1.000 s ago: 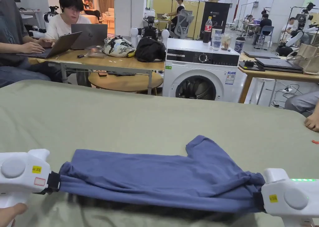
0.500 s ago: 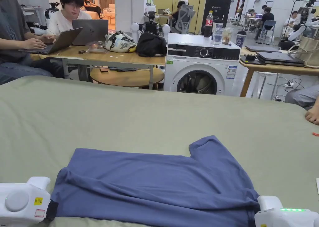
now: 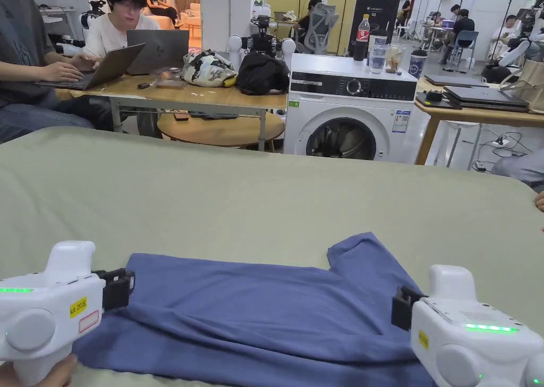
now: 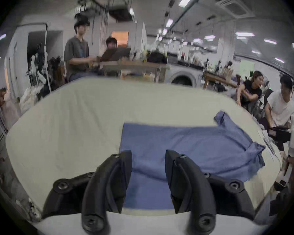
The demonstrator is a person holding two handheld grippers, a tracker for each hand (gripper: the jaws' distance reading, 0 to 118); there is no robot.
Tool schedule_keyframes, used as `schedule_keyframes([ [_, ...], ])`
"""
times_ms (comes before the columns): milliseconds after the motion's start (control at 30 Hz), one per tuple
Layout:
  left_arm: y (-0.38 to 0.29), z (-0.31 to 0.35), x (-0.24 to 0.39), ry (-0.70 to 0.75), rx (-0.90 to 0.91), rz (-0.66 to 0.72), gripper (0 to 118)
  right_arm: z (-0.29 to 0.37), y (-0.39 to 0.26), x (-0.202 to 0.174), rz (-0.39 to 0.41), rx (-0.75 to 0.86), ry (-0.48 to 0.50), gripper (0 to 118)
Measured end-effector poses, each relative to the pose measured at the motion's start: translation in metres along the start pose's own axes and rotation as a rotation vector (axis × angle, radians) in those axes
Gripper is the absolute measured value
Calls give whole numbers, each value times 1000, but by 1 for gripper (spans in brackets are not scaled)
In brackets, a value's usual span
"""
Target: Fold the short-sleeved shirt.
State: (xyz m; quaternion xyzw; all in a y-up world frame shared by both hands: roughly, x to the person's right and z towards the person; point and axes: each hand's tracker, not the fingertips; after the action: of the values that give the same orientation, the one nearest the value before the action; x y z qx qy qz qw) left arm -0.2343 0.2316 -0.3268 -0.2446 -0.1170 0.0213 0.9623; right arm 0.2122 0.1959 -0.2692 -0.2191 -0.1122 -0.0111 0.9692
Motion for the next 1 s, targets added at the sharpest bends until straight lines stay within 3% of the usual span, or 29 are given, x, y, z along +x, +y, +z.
schedule_keyframes([
  [33,-1,5,7,3,43,-7,32,-2,1,-5,-1,33,11,8],
  [100,-1,7,18,23,85,-19,2,-5,3,-17,7,72,7,2],
  [133,1,5,21,16,80,-24,0,-7,4,-22,0,84,4,0],
  [333,21,-26,17,48,35,-62,0,-28,10,-42,8,91,20,0],
  [667,99,-178,-61,53,-382,39,0,-68,16,-41,-8,-26,75,0],
  [700,103,-196,-70,39,-429,62,4,-74,16,-40,-9,-49,79,0],
  [767,108,-220,-76,21,-506,103,34,-82,14,-41,-4,-66,77,0],
  [833,106,-248,-86,1,-572,127,50,-90,12,-41,16,-95,70,0],
  [1000,92,-288,-84,54,-643,109,55,-101,5,-38,30,-136,62,0],
])
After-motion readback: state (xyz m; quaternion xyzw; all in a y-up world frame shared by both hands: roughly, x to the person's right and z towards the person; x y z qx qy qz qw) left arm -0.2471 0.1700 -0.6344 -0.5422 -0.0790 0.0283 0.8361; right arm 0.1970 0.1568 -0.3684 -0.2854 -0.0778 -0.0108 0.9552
